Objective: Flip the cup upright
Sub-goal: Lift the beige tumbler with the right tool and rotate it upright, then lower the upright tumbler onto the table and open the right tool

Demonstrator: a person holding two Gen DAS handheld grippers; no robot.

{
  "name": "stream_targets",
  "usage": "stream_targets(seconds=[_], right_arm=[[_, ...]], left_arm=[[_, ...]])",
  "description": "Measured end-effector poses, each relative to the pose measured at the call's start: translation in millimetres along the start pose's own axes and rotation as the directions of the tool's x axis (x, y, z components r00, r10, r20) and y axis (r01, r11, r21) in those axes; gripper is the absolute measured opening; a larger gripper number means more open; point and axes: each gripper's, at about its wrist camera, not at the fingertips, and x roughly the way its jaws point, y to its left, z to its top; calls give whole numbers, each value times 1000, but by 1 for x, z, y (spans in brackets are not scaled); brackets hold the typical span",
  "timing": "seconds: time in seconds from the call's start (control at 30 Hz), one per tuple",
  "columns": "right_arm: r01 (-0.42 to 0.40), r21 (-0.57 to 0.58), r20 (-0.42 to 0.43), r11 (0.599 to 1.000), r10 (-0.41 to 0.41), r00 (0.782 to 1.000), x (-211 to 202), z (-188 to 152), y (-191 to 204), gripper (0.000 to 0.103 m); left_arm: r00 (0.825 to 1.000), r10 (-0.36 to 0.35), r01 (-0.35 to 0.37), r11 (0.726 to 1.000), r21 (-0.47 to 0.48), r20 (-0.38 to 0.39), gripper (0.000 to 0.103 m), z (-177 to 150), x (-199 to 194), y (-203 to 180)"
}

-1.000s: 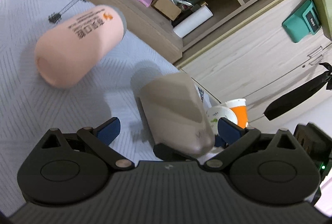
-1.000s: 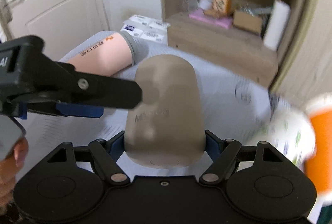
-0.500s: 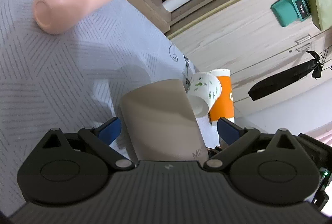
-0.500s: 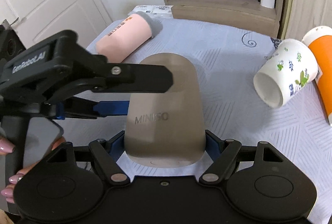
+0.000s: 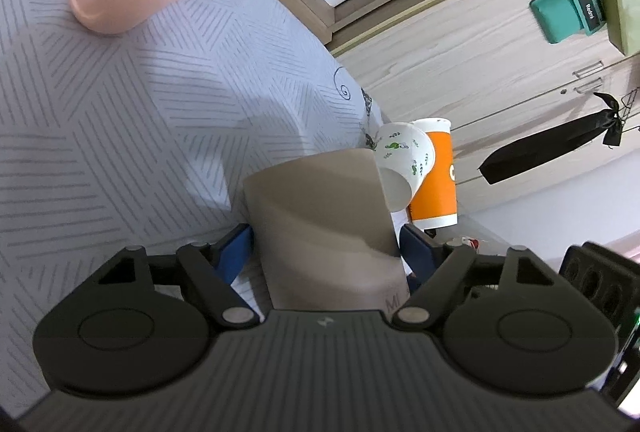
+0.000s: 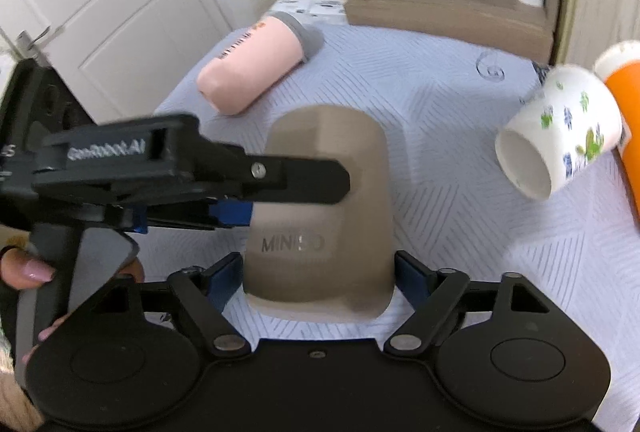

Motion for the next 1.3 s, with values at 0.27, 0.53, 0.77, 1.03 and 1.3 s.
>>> stream_targets(seconds=[0.27, 0.53, 0.77, 1.03, 1.3], right_arm=[[-24, -26, -4, 999, 24, 1000, 5, 11, -2, 84], [8, -90, 55, 996, -3, 998, -7, -7, 14, 84], [70, -190, 168, 979, -38, 985, -26, -42, 35, 84], [140, -206, 268, 969, -82, 960, -31, -60, 46, 83], [183, -237, 356, 954, -89, 930, -23, -62, 52, 82]], left_arm=[[1000, -21, 21, 999, 39, 3, 79, -1, -1, 1], [999, -1, -8, 975, 223, 40, 78, -18, -12, -22], [996, 22, -54, 911, 408, 84, 78, -47, -30, -44], [989, 35, -109, 831, 545, 145, 78, -71, -42, -59], [980, 71, -172, 781, 601, 187, 78, -70, -46, -67]])
